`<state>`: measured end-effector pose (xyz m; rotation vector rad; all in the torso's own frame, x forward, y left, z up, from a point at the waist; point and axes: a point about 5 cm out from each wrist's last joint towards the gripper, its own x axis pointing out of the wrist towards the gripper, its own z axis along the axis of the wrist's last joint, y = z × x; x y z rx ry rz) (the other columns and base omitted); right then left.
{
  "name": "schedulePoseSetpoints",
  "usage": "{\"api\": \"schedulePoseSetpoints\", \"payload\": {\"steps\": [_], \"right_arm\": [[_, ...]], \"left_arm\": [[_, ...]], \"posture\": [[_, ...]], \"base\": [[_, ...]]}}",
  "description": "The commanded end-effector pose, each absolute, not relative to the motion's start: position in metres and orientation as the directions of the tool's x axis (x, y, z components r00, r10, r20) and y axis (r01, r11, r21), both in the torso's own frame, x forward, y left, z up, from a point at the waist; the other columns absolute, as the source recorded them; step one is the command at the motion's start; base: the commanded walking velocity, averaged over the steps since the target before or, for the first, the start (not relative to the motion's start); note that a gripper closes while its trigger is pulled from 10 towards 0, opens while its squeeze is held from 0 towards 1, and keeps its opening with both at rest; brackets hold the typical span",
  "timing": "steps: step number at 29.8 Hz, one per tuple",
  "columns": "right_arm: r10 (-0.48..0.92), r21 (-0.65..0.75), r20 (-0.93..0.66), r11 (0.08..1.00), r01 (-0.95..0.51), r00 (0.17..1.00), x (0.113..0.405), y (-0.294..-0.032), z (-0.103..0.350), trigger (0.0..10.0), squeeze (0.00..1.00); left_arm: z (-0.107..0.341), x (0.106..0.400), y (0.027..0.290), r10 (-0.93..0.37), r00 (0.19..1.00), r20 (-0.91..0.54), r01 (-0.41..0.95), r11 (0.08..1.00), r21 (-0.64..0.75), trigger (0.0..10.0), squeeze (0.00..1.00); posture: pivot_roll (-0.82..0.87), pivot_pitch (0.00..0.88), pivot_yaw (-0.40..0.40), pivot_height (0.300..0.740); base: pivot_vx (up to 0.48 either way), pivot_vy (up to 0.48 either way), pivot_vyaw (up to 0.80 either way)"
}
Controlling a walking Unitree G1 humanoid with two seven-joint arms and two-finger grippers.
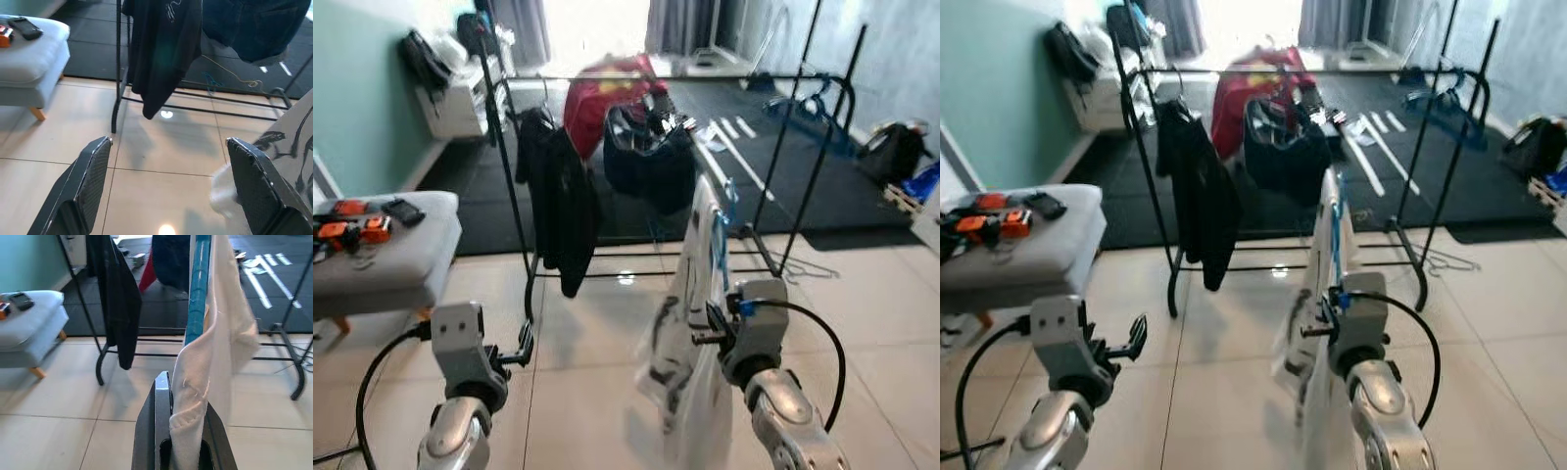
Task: Hang hanger
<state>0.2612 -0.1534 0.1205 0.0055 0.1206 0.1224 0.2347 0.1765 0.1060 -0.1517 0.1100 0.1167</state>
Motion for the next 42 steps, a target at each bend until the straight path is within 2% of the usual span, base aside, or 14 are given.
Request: {"api": "schedulePoseSetpoints", "payload": {"steps": [1,4,14,23,34,42], "right_arm": [[0.11,0.014,-0.083,0.994,-0.11,0.99,0.263,-0.157,0.127,10.0,0.0],[0.11,0.018,-0.081,0.994,-0.109,0.991,0.263,-0.157,0.127,10.0,0.0],[0.115,0.033,-0.08,0.993,-0.112,0.99,0.262,-0.158,0.127,10.0,0.0],[0.129,0.055,-0.062,0.991,-0.126,0.99,0.265,-0.159,0.131,10.0,0.0],[0.159,0.056,-0.053,0.986,-0.156,0.986,0.27,-0.161,0.134,10.0,0.0],[0.1,0.055,-0.011,0.993,-0.1,0.995,0.281,-0.184,0.149,10.0,0.0]], "left_arm": [[0.102,0.234,0.174,0.094,0.985,-0.144,-0.117,0.98,-0.159,10.0,0.0],[0.102,0.235,0.174,0.091,0.985,-0.147,-0.115,0.98,-0.164,10.0,0.0],[0.109,0.236,0.174,0.047,0.995,-0.088,-0.064,0.979,-0.195,10.0,0.0],[0.126,0.249,0.201,0.122,0.992,-0.019,-0.123,0.98,-0.155,10.0,0.0],[0.129,0.251,0.222,0.176,0.984,-0.002,-0.175,0.976,-0.128,10.0,0.0],[0.127,0.25,0.223,0.181,0.984,-0.006,-0.18,0.975,-0.129,10.0,0.0]], "posture": [[-0.16,0.0,0.035,0.736],[-0.16,0.0,0.035,0.736],[-0.16,0.0,0.033,0.736],[-0.16,0.0,0.03,0.736],[-0.15,0.0,0.029,0.736],[-0.15,0.0,0.025,0.736]], "base": [[0.0,-0.48,0.0],[0.0,-0.48,0.0],[0.051,0.0,0.0],[0.48,0.0,0.0],[0.48,0.0,0.0],[0.48,0.0,0.0]]}}
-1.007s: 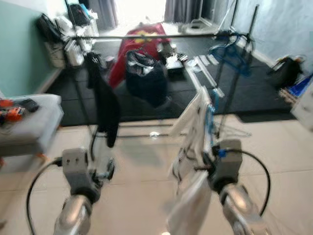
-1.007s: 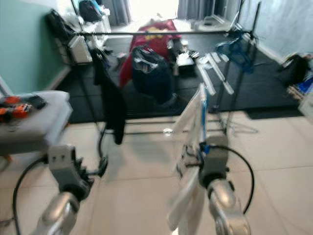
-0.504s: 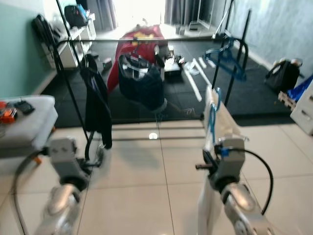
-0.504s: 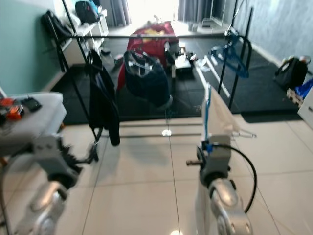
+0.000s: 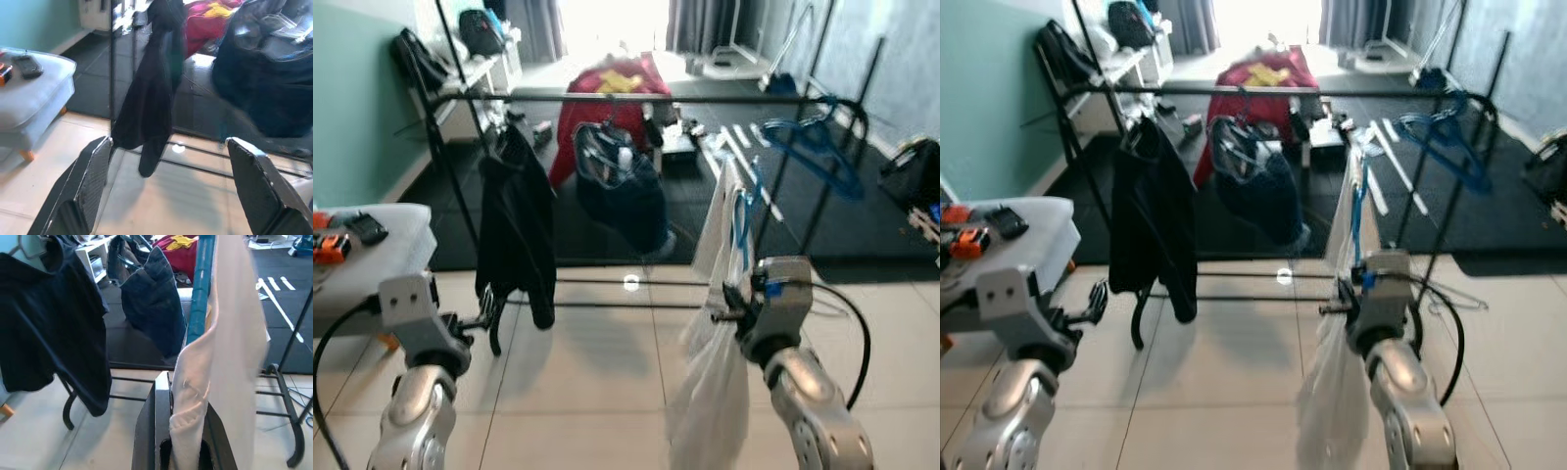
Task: Hang hanger
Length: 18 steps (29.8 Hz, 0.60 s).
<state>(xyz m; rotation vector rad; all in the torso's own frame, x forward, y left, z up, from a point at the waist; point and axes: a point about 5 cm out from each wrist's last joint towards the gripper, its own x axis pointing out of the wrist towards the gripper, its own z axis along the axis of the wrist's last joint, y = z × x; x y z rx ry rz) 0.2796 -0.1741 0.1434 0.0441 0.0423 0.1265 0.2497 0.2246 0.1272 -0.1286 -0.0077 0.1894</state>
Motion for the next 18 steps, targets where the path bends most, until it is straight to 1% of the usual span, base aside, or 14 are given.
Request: {"api": "schedulePoseSetpoints", "payload": {"steps": [1,5,6,11,12,15,18], "right_arm": [[0.091,0.061,-0.002,0.994,-0.09,0.996,0.283,-0.189,0.153,10.0,0.0],[0.078,0.076,0.015,0.994,-0.079,0.997,0.285,-0.195,0.158,10.0,0.0],[0.06,0.113,0.044,0.991,-0.065,0.997,0.289,-0.204,0.168,10.0,0.0],[0.028,0.179,0.071,0.983,-0.041,0.997,0.292,-0.214,0.177,10.0,0.0],[0.013,0.206,0.071,0.978,-0.027,0.997,0.294,-0.22,0.179,10.0,0.0],[0.009,0.248,0.054,0.968,-0.022,0.998,0.295,-0.227,0.18,10.0,0.0],[0.036,0.259,-0.026,0.966,-0.028,0.999,0.298,-0.229,0.174,10.0,0.0]], "left_arm": [[0.127,0.25,0.223,0.181,0.983,-0.007,-0.18,0.975,-0.13,10.0,0.0],[0.126,0.25,0.223,0.181,0.983,-0.009,-0.181,0.975,-0.131,10.0,0.0],[0.125,0.25,0.223,0.18,0.984,-0.011,-0.18,0.975,-0.133,10.0,0.0],[0.124,0.25,0.222,0.179,0.984,-0.011,-0.179,0.975,-0.134,10.0,0.0],[0.124,0.25,0.222,0.179,0.984,-0.011,-0.179,0.975,-0.134,10.0,0.0],[0.124,0.25,0.223,0.179,0.984,-0.012,-0.179,0.974,-0.135,10.0,0.0],[0.124,0.25,0.223,0.18,0.984,-0.014,-0.18,0.974,-0.134,10.0,0.0]], "posture": [[-0.15,0.0,0.025,0.736],[-0.15,0.0,0.025,0.736],[-0.15,0.0,0.026,0.736],[-0.15,0.0,0.026,0.736],[-0.15,0.0,0.027,0.736],[-0.16,0.0,0.03,0.736],[-0.16,0.0,0.029,0.736]], "base": [[0.48,0.0,0.0],[0.48,0.0,0.0],[0.48,0.0,0.0],[0.48,0.0,0.0],[0.48,0.0,0.0],[0.48,0.0,0.0],[0.48,0.0,0.0]]}}
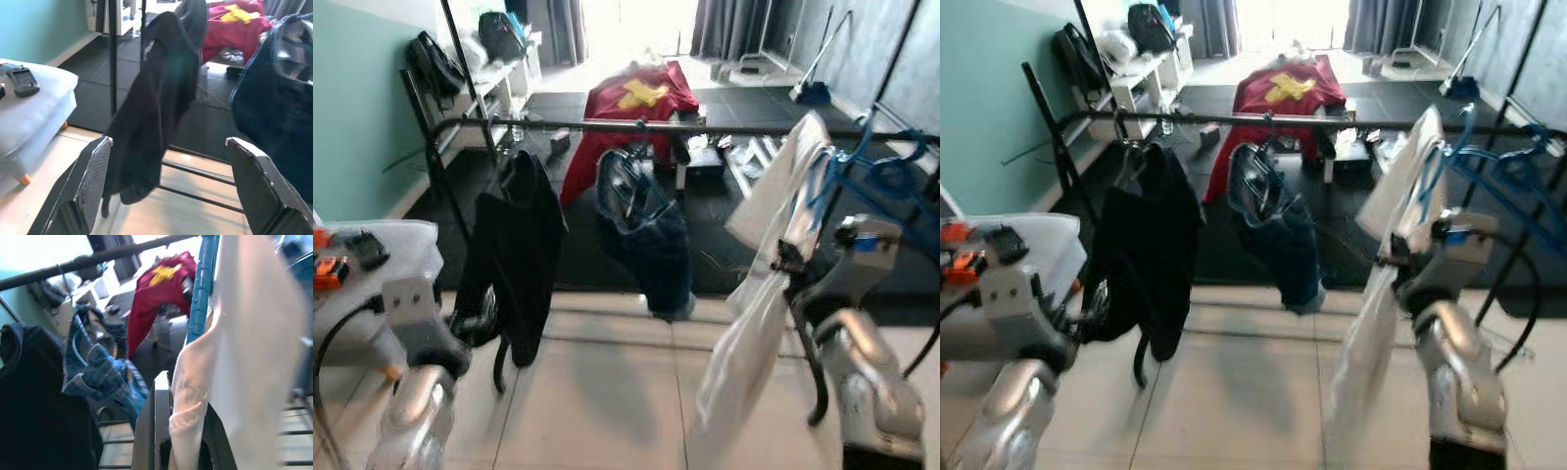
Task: Hang hanger
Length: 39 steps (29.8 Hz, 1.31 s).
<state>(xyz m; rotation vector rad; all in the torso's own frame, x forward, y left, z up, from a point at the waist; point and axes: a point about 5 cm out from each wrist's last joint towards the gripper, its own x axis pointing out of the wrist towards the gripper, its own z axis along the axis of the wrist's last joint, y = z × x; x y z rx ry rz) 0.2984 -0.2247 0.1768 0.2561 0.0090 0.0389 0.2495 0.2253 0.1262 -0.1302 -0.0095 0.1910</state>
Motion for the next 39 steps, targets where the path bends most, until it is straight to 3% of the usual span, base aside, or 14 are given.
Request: {"api": "schedulePoseSetpoints", "payload": {"steps": [1,14,19,27,33,39], "right_arm": [[0.066,0.268,-0.092,0.963,-0.039,0.994,0.299,-0.228,0.168,10.0,0.0],[0.271,0.362,-0.352,0.922,-0.136,0.896,0.291,-0.207,0.13,10.0,0.0],[0.217,0.379,-0.42,0.924,-0.047,0.881,0.289,-0.212,0.116,10.0,0.0],[0.199,0.409,-0.361,0.912,-0.037,0.911,0.295,-0.22,0.128,10.0,0.0],[0.248,0.377,-0.162,0.91,-0.172,0.955,0.313,-0.228,0.178,10.0,0.0],[0.28,0.342,-0.212,0.919,-0.197,0.936,0.323,-0.227,0.178,10.0,0.0]], "left_arm": [[0.123,0.25,0.223,0.18,0.984,-0.016,-0.18,0.974,-0.134,10.0,0.0],[0.118,0.249,0.226,0.206,0.978,-0.041,-0.21,0.969,-0.13,10.0,0.0],[0.117,0.248,0.226,0.207,0.977,-0.043,-0.211,0.969,-0.126,10.0,0.0],[0.117,0.248,0.225,0.202,0.978,-0.044,-0.206,0.971,-0.122,10.0,0.0],[0.117,0.249,0.222,0.193,0.98,-0.039,-0.196,0.973,-0.125,10.0,0.0],[0.117,0.249,0.222,0.197,0.98,-0.039,-0.201,0.972,-0.122,10.0,0.0]], "posture": [[-0.16,0.0,0.031,0.736],[-0.15,0.0,0.027,0.736],[-0.14,0.0,0.027,0.736],[-0.15,0.0,0.03,0.736],[-0.15,0.0,0.037,0.736],[-0.14,0.0,0.04,0.736]], "base": [[0.48,0.0,0.0],[0.325,0.0,0.0],[0.0,0.0,0.0],[0.0,0.0,0.0],[0.0,0.0,0.0],[0.0,0.0,0.0]]}}
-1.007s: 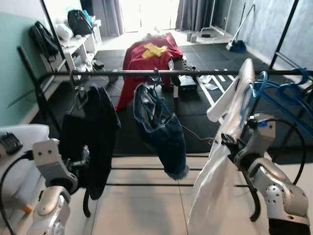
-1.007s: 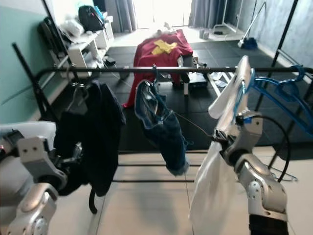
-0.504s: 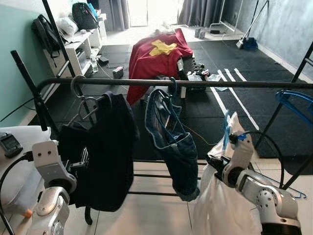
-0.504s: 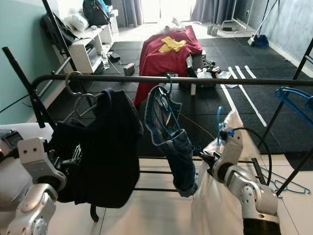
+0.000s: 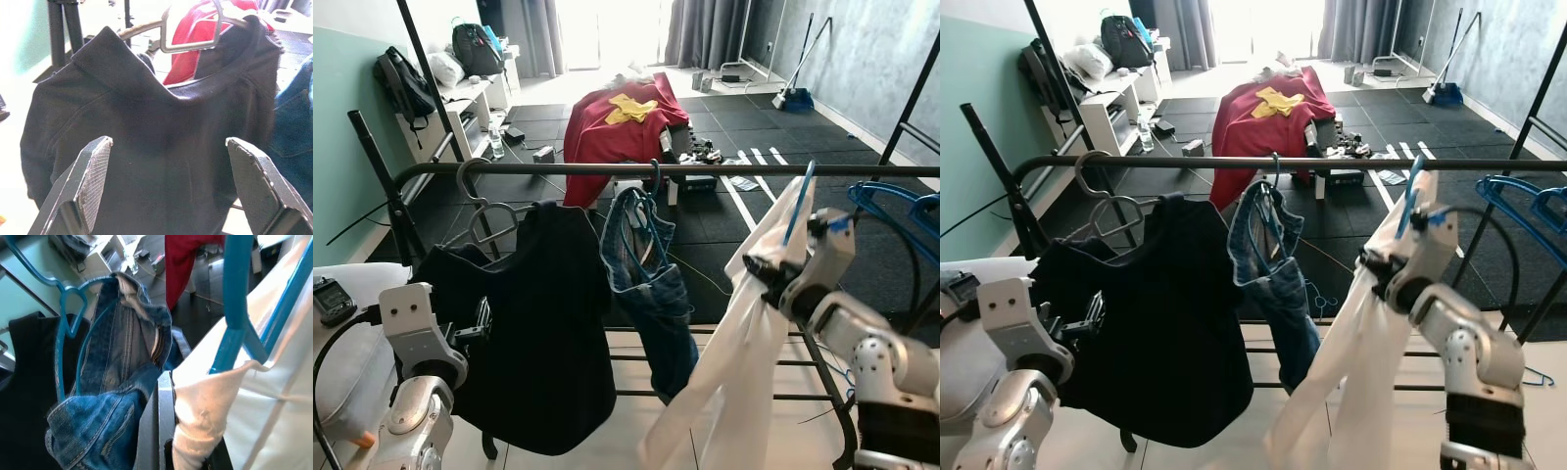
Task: Hang hanger
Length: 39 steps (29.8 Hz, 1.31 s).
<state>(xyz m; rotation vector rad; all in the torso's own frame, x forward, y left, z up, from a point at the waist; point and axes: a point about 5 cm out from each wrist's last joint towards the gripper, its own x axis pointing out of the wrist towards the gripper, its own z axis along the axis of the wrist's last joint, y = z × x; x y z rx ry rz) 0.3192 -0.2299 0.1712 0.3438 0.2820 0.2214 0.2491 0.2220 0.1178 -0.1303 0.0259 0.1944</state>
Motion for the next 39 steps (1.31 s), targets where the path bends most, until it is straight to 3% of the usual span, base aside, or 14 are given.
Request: {"api": "schedulePoseSetpoints", "payload": {"steps": [1,8,23,29,39], "right_arm": [[0.282,0.332,-0.257,0.924,-0.19,0.924,0.33,-0.226,0.172,10.0,0.0],[0.279,0.321,-0.323,0.931,-0.173,0.904,0.35,-0.225,0.163,10.0,0.0],[0.394,0.355,-0.132,0.876,-0.328,0.909,0.378,-0.221,0.202,10.0,0.0],[0.265,0.31,-0.331,0.937,-0.161,0.906,0.384,-0.229,0.179,10.0,0.0],[0.232,0.307,-0.348,0.944,-0.123,0.908,0.389,-0.233,0.178,10.0,0.0]], "left_arm": [[0.118,0.249,0.223,0.205,0.978,-0.041,-0.209,0.971,-0.116,10.0,0.0],[0.119,0.248,0.227,0.224,0.974,-0.044,-0.228,0.969,-0.098,10.0,0.0],[0.122,0.245,0.23,0.241,0.969,-0.044,-0.244,0.966,-0.088,10.0,0.0],[0.123,0.242,0.232,0.243,0.969,-0.054,-0.246,0.967,-0.07,10.0,0.0],[0.128,0.232,0.239,0.267,0.962,-0.057,-0.269,0.962,-0.046,10.0,0.0]], "posture": [[-0.13,0.0,0.044,0.736],[-0.11,0.0,0.043,0.736],[-0.08,0.0,0.06,0.736],[-0.05,0.0,0.065,0.736],[0.0,0.0,0.075,0.736]], "base": [[0.0,0.0,0.0],[0.0,0.0,0.0],[0.0,0.0,0.0],[0.0,0.0,0.0],[0.0,0.0,0.0]]}}
